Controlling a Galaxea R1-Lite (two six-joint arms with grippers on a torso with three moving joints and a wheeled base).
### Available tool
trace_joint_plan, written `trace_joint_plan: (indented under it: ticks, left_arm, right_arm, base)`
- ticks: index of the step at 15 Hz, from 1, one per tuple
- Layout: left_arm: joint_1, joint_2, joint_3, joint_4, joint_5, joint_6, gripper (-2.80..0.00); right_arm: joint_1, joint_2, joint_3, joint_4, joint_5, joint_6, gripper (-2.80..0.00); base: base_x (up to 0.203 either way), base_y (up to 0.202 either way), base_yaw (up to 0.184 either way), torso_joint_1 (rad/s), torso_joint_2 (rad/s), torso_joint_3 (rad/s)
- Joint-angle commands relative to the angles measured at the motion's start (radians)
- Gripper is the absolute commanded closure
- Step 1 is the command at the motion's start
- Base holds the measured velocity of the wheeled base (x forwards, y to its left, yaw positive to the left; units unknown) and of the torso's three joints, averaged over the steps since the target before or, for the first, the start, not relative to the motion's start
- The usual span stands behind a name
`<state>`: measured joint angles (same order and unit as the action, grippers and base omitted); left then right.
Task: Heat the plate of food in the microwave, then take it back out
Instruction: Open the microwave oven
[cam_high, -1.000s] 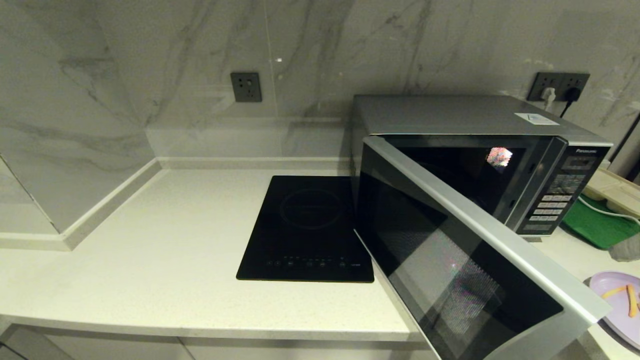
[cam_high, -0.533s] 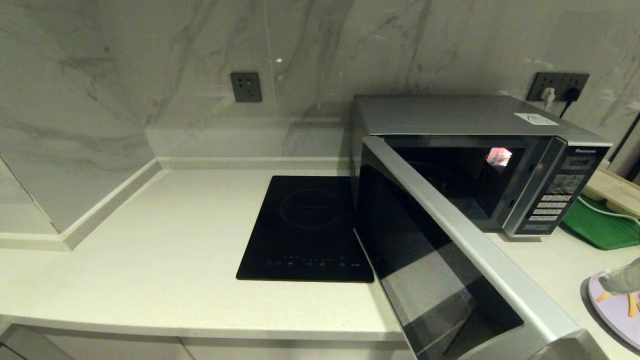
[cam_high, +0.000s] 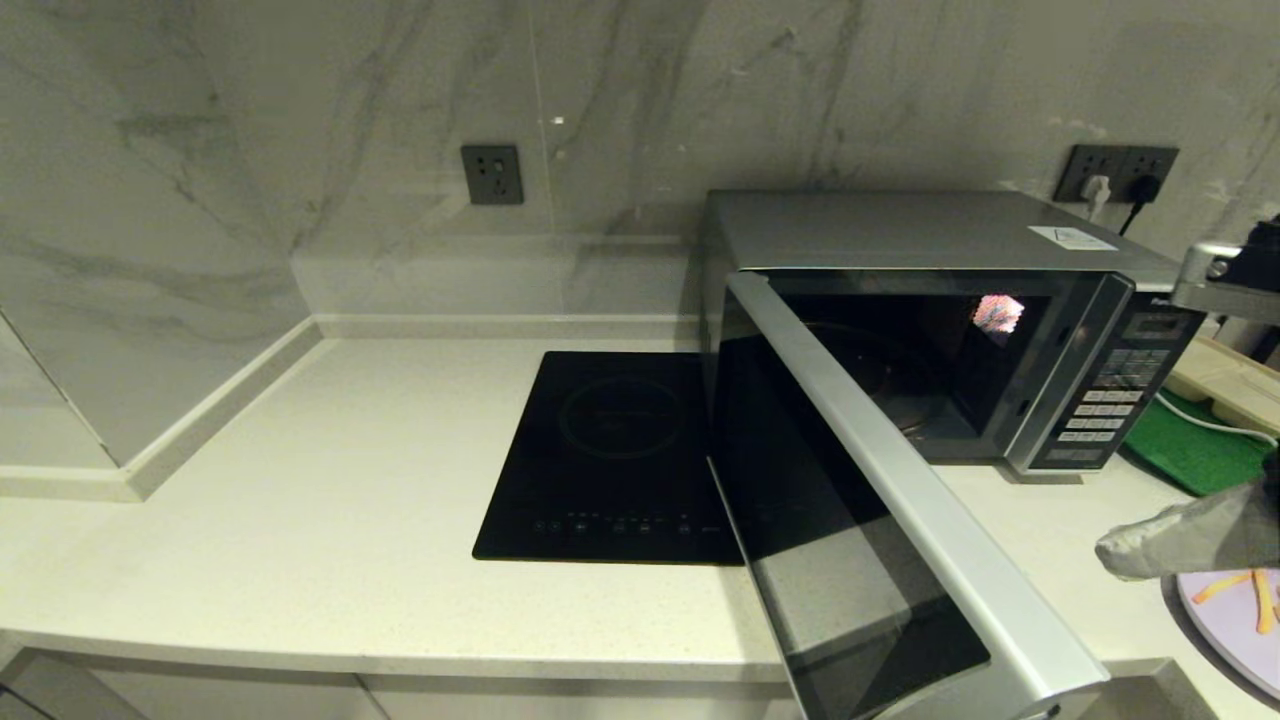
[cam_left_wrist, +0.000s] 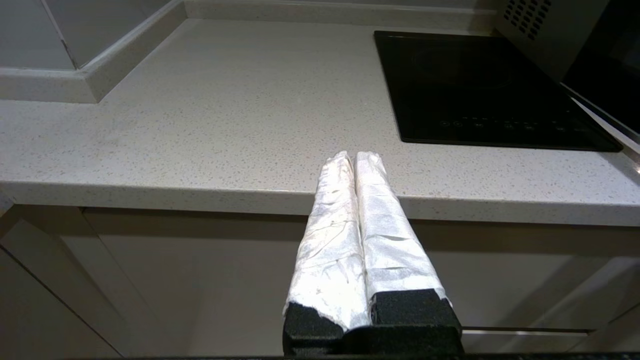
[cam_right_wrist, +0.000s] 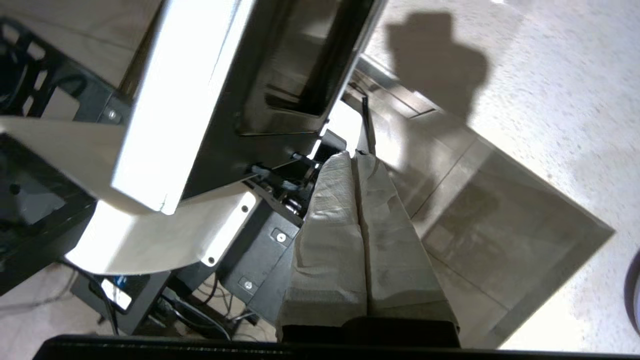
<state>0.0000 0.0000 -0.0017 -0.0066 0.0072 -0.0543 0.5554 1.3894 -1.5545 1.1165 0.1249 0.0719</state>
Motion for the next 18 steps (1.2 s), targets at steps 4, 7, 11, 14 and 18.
trace_joint_plan:
  ticks: [4,7,11,14,18]
  left_arm:
    - [0.0,0.0,0.0,0.0,0.0,-0.001,0.0]
    - [0.0,0.0,0.0,-0.001,0.0,-0.001,0.0]
    - [0.0,0.0,0.0,0.0,0.0,-0.001,0.0]
    - [0.0,0.0,0.0,0.0,0.0,-0.001,0.0]
    - [0.0,0.0,0.0,-0.001,0.0,-0.001,0.0]
  right_arm:
    - [0.13,0.119,-0.01,-0.092,-0.041,0.009,0.0]
    - [0.174,0.151,-0.012,-0.142,-0.053,0.032,0.0]
    - [0.201,0.169,-0.022,-0.145,-0.074,0.032,0.0]
    - [0.21,0.178,-0.027,-0.145,-0.082,0.034,0.0]
    - [0.213,0.183,-0.035,-0.145,-0.082,0.034,0.0]
  base:
    - [0.0,0.0,0.0,0.0,0.0,0.0]
    - [0.0,0.0,0.0,0.0,0.0,0.0]
    - [0.0,0.0,0.0,0.0,0.0,0.0]
    - [0.0,0.0,0.0,0.0,0.0,0.0]
    - [0.0,0.0,0.0,0.0,0.0,0.0]
